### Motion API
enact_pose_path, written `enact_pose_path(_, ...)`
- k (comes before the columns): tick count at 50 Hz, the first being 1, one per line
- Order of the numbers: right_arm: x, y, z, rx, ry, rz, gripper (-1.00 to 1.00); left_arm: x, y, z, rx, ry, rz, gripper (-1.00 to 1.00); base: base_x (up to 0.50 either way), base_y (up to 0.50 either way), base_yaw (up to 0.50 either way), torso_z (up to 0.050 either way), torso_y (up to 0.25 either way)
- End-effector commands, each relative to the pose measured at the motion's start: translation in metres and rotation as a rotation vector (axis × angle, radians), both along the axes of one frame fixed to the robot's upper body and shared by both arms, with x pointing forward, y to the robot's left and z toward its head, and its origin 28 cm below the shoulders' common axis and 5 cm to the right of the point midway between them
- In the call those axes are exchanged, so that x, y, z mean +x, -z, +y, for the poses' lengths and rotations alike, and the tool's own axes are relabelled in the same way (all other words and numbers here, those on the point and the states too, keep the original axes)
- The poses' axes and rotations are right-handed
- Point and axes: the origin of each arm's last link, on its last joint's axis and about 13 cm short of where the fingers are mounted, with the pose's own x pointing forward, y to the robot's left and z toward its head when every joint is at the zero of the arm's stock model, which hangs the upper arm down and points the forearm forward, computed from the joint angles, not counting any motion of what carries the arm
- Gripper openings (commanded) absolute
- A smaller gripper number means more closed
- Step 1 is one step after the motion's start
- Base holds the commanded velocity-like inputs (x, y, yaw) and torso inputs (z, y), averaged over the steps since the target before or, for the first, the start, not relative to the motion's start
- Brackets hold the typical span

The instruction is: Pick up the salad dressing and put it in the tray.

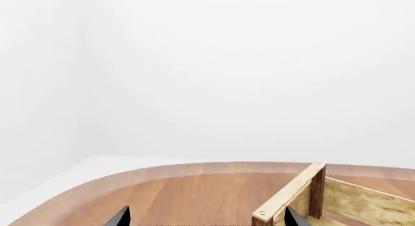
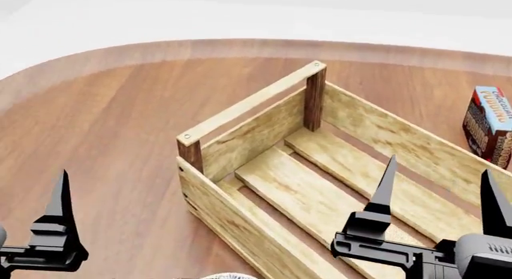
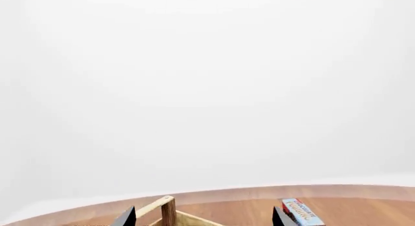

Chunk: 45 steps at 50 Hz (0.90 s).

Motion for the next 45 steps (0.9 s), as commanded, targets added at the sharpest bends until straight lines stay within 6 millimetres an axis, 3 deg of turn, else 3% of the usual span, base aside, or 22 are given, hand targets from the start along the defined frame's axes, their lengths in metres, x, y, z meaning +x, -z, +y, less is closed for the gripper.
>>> enact_pose_path(1,-0.0002,0.001,-0.0004,-0.002,0.001,-0.004,1.0,-0.0003,0.0011,0.0003,0.001,-0.003,-0.001,1.0,0.0,0.0,0.5,0.0,0.0)
enact_pose_path(45,-0.0022,0.0019,0.0009,-0.03,-0.018,-0.02,1.0,-0.0012,0.0032,-0.0013,0.007,0.008,0.002,1.0,0.0,0.0,0.5,0.0,0.0)
